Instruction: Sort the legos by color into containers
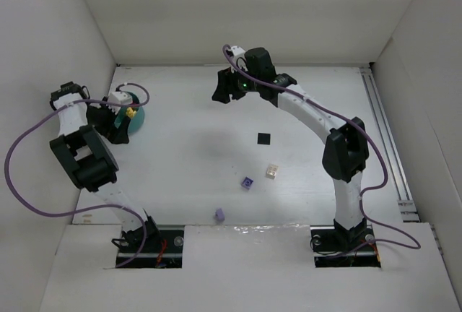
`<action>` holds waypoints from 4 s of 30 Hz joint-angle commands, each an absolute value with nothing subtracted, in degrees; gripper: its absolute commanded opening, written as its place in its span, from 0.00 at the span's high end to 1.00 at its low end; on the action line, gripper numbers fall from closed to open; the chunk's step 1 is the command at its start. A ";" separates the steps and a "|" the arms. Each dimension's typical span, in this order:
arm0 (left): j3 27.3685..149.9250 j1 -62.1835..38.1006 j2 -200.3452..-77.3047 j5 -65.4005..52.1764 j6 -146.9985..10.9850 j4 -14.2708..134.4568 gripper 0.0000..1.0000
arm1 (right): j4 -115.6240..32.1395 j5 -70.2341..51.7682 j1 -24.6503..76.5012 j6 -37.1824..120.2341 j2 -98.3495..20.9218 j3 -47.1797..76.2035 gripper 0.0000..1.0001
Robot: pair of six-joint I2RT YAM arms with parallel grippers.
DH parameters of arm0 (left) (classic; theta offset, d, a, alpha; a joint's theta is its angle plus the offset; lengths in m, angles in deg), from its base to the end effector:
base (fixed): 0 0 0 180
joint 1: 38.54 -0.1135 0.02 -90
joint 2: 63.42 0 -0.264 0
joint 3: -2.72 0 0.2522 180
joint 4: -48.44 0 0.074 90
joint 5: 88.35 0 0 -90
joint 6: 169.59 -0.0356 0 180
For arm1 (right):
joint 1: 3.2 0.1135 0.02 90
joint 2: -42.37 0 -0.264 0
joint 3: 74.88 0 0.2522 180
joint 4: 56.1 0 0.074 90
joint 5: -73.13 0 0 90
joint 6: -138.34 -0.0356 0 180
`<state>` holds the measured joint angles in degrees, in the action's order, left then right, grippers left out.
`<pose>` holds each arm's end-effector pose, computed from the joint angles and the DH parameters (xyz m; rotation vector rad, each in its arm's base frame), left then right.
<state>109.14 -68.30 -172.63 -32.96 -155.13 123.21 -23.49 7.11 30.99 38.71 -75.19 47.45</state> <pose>0.3408 0.1716 0.2496 1.0599 2.2902 -0.2582 0.3953 0.2860 0.3188 -0.7152 2.0112 0.8934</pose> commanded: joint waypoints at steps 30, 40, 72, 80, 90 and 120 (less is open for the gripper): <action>117.46 -63.68 -168.09 -33.16 -128.37 106.49 0.00 | -25.81 7.38 32.31 39.46 -68.64 43.56 0.32; 110.71 -64.21 -165.12 -34.21 -122.31 103.86 0.00 | -25.81 6.24 32.31 39.99 -68.64 43.56 0.32; 96.11 -63.41 -157.81 -30.17 -114.22 96.56 0.00 | -25.81 6.77 32.31 39.99 -68.11 43.03 0.32; 94.35 -63.41 -157.81 -29.55 -113.16 96.03 0.00 | -25.81 6.77 32.31 39.99 -68.11 43.03 0.32; 92.94 -63.41 -157.20 -29.02 -112.63 93.32 0.00 | -25.81 6.77 32.31 39.99 -68.11 43.03 0.32; 94.79 -58.06 -159.49 -31.40 -113.69 93.93 0.00 | -25.81 6.77 32.31 40.52 -68.11 43.03 0.32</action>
<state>93.34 -59.51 -161.55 -29.14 -113.28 92.87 -23.51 6.76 31.78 39.76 -71.10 42.95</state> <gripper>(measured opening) 0.997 0.678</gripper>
